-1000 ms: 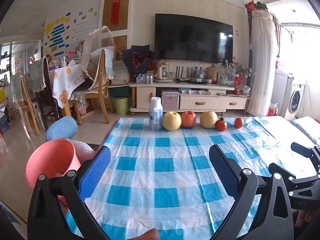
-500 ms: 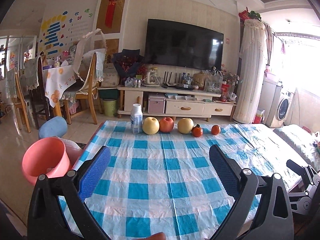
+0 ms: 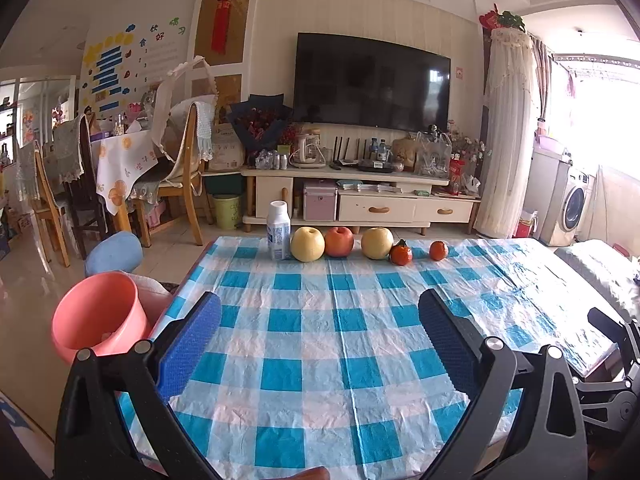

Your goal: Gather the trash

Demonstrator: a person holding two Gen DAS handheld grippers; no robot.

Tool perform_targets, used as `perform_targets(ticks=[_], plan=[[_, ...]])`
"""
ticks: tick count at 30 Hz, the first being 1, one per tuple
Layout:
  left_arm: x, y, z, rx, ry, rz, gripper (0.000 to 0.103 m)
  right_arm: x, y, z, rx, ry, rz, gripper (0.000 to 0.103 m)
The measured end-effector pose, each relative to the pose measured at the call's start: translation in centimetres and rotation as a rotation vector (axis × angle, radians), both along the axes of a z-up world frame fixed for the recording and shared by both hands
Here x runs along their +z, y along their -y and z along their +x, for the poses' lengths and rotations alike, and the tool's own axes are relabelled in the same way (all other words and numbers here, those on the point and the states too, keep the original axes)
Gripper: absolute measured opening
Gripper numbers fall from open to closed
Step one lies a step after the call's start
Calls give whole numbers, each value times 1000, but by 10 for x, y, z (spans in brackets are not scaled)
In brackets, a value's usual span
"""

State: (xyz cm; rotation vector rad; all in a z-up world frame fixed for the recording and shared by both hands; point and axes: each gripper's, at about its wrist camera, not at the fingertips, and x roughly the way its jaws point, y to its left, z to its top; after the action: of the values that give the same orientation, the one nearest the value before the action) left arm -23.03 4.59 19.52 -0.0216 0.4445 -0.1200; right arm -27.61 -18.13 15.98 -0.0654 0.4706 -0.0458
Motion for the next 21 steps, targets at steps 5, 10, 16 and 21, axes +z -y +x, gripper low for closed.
perform_targets(ticks=[5,10,16,21], plan=[[-6,-2,6,7,-17,6,98,-3,-1,5,5,-11,0,97],[-13,-2,12,16,-23,11,98,-10,-2,15,8,-35,-1,97],[-29,-4,26,14,-66,8,98,-22,-2,28,5,-70,-3,97],[-45,-3,45,19,-116,18,98,-30,-2,44,11,-88,-1,97]])
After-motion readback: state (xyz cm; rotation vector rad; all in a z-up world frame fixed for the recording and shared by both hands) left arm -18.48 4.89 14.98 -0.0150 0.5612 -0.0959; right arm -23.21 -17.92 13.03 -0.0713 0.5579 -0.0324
